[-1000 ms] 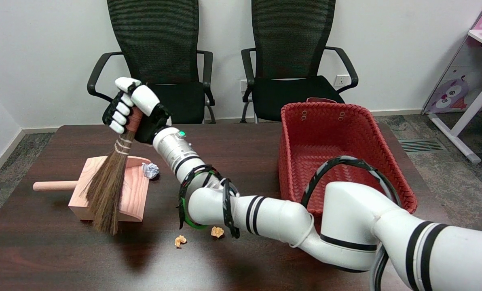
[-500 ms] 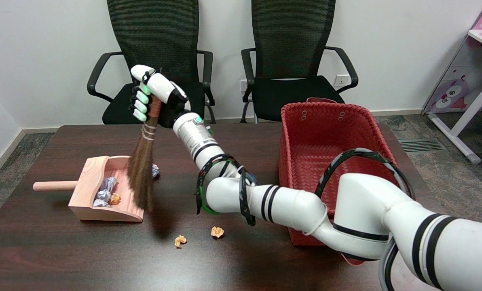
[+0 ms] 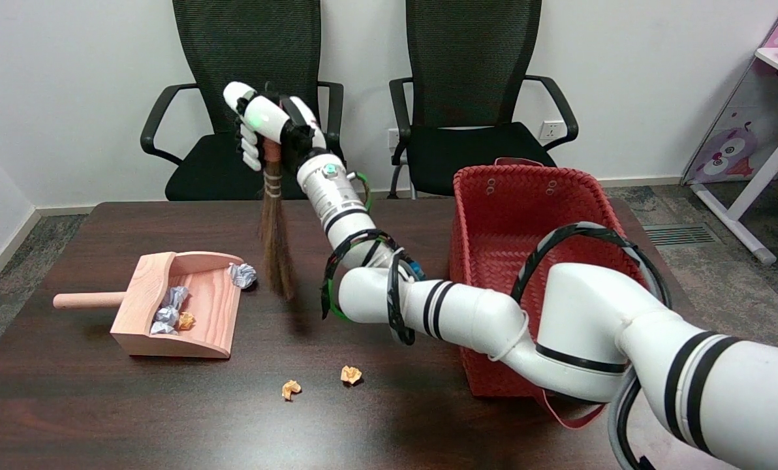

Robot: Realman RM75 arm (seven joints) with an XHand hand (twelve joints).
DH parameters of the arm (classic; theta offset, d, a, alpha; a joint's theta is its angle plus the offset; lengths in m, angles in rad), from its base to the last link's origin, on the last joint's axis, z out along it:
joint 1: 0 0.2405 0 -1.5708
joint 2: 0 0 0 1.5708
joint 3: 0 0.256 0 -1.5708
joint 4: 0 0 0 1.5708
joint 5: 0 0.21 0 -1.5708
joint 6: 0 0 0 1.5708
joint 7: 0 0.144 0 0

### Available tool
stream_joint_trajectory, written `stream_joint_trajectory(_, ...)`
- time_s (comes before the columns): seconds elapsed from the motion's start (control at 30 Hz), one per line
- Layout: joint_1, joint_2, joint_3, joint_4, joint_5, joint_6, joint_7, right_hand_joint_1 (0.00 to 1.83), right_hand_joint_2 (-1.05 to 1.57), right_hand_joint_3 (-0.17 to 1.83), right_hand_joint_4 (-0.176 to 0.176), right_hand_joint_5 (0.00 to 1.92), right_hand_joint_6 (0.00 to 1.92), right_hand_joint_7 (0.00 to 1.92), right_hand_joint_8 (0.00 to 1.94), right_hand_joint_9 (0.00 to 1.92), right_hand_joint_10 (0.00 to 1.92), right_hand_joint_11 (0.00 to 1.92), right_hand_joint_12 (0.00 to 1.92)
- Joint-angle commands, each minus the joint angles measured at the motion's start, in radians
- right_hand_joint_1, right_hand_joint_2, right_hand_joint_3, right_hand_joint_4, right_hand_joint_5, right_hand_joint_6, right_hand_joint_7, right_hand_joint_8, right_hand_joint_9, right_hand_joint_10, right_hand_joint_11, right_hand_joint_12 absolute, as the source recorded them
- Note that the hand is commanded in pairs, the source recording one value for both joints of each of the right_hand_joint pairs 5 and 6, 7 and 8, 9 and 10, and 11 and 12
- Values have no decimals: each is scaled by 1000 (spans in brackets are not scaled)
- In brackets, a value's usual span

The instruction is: Sweep the paper ball into the dustpan.

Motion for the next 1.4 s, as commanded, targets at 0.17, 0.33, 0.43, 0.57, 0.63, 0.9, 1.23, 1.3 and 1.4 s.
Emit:
stream_joint_trajectory(0.17, 51, 14, -4, 10, -38, 218, -375, 807, 1241, 1484, 28, 1920, 1920, 1920, 1920, 1920, 1920, 1920, 1920)
stream_joint_trajectory(0.33, 46, 17, -4, 9, -38, 265, -432, 798, 1249, 1498, 30, 1920, 1920, 1920, 1920, 1920, 1920, 1920, 1920)
stream_joint_trajectory(0.43, 44, 17, -5, 11, -38, 269, -434, 790, 1238, 1528, 30, 1920, 1920, 1920, 1920, 1920, 1920, 1920, 1920)
stream_joint_trajectory(0.57, 42, 7, -5, 33, -38, 257, -432, 786, 1240, 1532, 30, 1920, 1920, 1920, 1920, 1920, 1920, 1920, 1920)
stream_joint_trajectory(0.63, 42, 2, -5, 44, -33, 250, -421, 786, 1235, 1539, 31, 1920, 1920, 1920, 1920, 1920, 1920, 1920, 1920)
stream_joint_trajectory(0.9, 31, 6, -5, 71, -25, 194, -420, 786, 1178, 1587, 29, 1920, 1920, 1920, 1920, 1920, 1920, 1920, 1920)
stream_joint_trajectory(1.23, 27, -53, -5, 190, -25, 80, -420, 767, 1148, 1626, 29, 1920, 1920, 1920, 1920, 1920, 1920, 1920, 1920)
stream_joint_trajectory(1.3, 26, -60, -3, 202, -25, 49, -418, 765, 1149, 1618, 29, 1920, 1920, 1920, 1920, 1920, 1920, 1920, 1920)
stream_joint_trajectory(1.4, 15, -61, 1, 214, -12, -1, -372, 763, 1143, 1617, 28, 1920, 1920, 1920, 1920, 1920, 1920, 1920, 1920)
